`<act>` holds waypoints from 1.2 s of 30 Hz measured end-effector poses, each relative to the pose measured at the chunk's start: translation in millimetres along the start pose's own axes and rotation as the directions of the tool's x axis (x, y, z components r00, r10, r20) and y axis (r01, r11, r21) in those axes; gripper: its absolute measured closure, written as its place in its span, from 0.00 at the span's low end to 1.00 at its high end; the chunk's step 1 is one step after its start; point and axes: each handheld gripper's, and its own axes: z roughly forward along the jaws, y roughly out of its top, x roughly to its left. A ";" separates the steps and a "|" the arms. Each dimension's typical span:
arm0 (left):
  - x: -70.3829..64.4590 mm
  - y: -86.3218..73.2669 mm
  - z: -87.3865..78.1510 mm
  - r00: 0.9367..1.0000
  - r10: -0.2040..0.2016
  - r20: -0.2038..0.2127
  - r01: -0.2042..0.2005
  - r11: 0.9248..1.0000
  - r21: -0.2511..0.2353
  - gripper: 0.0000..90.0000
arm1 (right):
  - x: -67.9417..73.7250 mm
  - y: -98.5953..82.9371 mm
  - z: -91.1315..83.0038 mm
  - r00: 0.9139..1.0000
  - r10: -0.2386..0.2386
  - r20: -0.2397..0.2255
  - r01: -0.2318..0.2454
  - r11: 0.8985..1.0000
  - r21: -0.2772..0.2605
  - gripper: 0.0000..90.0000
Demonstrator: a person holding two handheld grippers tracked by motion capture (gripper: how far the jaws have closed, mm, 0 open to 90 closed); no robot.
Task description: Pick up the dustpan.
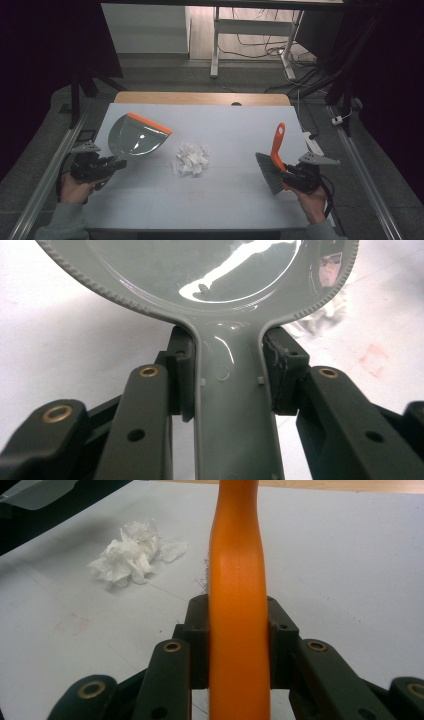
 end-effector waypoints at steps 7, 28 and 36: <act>-2.9 -0.5 -6.5 0.999 0.025 0.028 -0.025 1.000 -0.010 0.68 | 0.2 0.2 -0.1 1.000 0.001 -0.005 -0.001 1.000 -0.005 0.78; -24.2 -8.1 -4.4 0.986 0.139 0.097 -0.144 0.989 0.046 0.68 | -0.2 0.6 -1.8 1.000 -0.003 0.000 0.003 1.000 -0.005 0.78; -26.0 -13.4 -3.5 0.981 0.164 0.107 -0.172 0.983 0.069 0.68 | 0.2 1.1 -1.4 1.000 -0.004 -0.004 0.004 1.000 -0.002 0.78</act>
